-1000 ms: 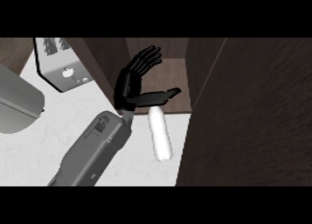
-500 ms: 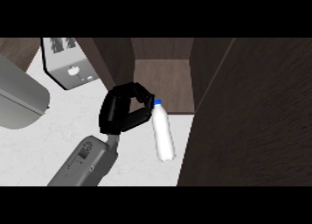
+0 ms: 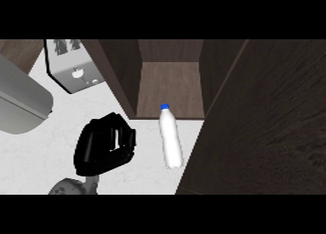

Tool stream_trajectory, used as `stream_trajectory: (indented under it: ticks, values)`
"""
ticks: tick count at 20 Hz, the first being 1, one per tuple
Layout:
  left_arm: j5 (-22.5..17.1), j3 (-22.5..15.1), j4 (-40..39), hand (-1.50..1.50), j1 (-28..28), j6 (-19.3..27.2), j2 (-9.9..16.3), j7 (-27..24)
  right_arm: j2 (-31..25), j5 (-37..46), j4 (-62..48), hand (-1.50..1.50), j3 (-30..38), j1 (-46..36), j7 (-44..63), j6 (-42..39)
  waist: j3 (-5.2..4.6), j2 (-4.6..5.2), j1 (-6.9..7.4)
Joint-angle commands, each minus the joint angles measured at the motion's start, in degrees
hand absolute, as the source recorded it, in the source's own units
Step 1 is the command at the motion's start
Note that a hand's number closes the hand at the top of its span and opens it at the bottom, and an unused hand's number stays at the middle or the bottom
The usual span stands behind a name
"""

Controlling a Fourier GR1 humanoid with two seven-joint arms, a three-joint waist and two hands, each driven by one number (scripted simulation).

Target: Pick up the bottled water, place it into the cabinet and close the cabinet

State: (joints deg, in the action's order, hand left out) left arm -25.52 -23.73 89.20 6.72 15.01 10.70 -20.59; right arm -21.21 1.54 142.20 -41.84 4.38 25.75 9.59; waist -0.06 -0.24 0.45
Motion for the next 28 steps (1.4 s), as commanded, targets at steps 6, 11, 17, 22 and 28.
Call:
stream_trajectory:
  ticks: [6,11,17,22,28]
  values:
    - [-2.99,5.17,13.06,1.50,-15.02,-5.70,8.69,-1.20,11.60,8.45,-2.04,1.50,-11.45,-10.44,12.48,2.51,-0.06,-0.12,0.33]
    - [-3.49,6.63,15.90,1.50,-19.70,-6.77,8.92,-2.61,20.78,9.29,-9.24,1.50,-14.72,-18.47,16.01,2.98,-0.05,-0.03,0.64]
    - [-7.06,10.56,11.66,1.50,-19.21,-11.38,9.43,-4.30,20.69,14.01,-16.76,1.50,-13.27,-29.48,13.77,7.37,-0.17,0.09,1.13]
    - [-10.07,15.21,10.92,1.50,-18.51,-15.35,12.85,-3.89,20.61,12.13,-20.73,1.50,-8.93,-35.24,15.20,11.94,-0.20,0.28,1.40]
    - [-9.73,14.97,15.01,1.50,-24.25,-17.85,14.46,-5.21,20.16,6.26,-27.74,1.50,2.49,-38.85,13.85,13.87,-0.14,0.87,3.52]
